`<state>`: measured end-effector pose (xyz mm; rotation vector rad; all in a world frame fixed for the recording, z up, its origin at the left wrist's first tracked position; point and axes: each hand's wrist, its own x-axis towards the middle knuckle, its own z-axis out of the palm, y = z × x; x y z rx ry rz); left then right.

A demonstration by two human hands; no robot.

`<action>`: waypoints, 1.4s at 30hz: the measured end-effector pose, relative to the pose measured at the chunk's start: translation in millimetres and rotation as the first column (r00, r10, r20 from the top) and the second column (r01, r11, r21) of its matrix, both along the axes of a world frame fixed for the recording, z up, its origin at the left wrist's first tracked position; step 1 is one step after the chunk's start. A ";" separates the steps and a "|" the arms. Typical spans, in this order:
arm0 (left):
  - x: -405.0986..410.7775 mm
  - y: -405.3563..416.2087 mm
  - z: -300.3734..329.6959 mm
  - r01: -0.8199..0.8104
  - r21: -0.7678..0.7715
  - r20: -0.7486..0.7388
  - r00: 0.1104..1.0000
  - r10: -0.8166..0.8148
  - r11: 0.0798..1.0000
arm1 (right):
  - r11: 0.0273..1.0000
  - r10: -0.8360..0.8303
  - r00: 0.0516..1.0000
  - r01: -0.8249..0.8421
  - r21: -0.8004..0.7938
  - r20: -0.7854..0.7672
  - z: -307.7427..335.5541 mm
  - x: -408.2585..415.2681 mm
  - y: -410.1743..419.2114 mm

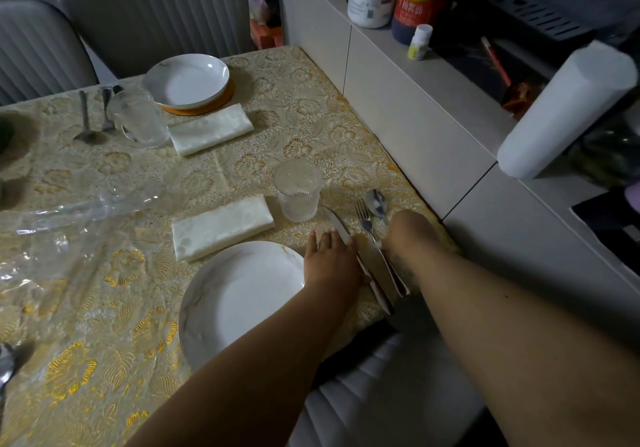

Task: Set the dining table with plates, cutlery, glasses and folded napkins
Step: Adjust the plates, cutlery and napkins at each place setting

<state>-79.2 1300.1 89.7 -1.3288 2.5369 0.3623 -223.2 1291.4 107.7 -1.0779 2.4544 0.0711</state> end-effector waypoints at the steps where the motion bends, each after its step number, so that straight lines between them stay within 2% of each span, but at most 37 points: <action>1: 0.6 1.3 -1.0 0.005 0.002 0.003 1.000 -0.005 1.000 | 0.999 -0.018 0.999 0.017 -0.028 -0.028 1.0 -2.1 -0.6; 3: 1.1 2.5 -2.7 0.014 -0.005 0.014 1.000 -0.014 1.000 | 0.995 -0.071 0.996 0.066 -0.077 -0.056 0.5 -6.7 -1.3; 5: 0.2 1.9 -3.4 0.011 -0.011 0.027 1.000 -0.011 1.000 | 0.994 -0.096 0.993 0.092 -0.061 -0.064 -1.2 -9.1 -0.4; 7: -1.2 1.1 -3.4 0.006 -0.011 0.045 0.999 -0.006 1.000 | 0.995 -0.086 0.993 0.082 -0.057 -0.076 -2.4 -9.1 1.2; 10: -1.1 1.0 -3.7 0.007 -0.005 0.056 0.998 -0.006 1.000 | 0.991 -0.027 0.997 0.016 -0.136 -0.075 -3.1 -1.7 0.0; 13: -0.4 1.2 -5.0 0.006 -0.005 0.056 0.998 -0.006 1.000 | 0.999 0.035 0.999 -0.034 -0.042 0.029 -1.4 10.4 -5.3; 16: -0.7 0.6 -4.6 0.001 -0.010 0.057 0.998 0.000 1.000 | 0.994 0.099 0.995 -0.100 0.041 0.012 -0.5 15.4 -8.3; 19: -0.8 0.7 -4.5 0.003 -0.008 0.057 0.998 -0.003 1.000 | 0.993 0.107 0.994 -0.107 0.042 -0.009 -3.0 14.8 -8.7; 23: -1.1 -0.1 -5.2 -0.006 -0.002 0.062 0.998 0.006 1.000 | 0.997 0.056 0.998 -0.057 -0.049 -0.004 -4.8 12.6 -5.7; 26: -1.1 1.1 -5.4 -0.004 -0.009 0.061 0.998 0.005 1.000 | 0.983 -0.057 0.993 0.038 -0.182 -0.101 -2.4 1.4 1.9; 29: -1.0 1.5 -5.5 -0.009 -0.004 0.055 0.998 0.009 1.000 | 0.989 -0.099 0.990 0.087 -0.120 -0.097 -1.4 -5.0 6.7; 35: -1.5 0.8 -4.7 -0.010 0.009 0.070 0.997 0.010 1.000 | 0.996 -0.080 0.995 0.078 -0.038 -0.057 -4.6 -2.3 4.3; 42: 3.8 2.8 1.6 -0.009 0.014 0.037 0.999 0.008 1.000 | 0.992 -0.095 0.989 0.086 -0.089 -0.111 2.4 5.0 6.0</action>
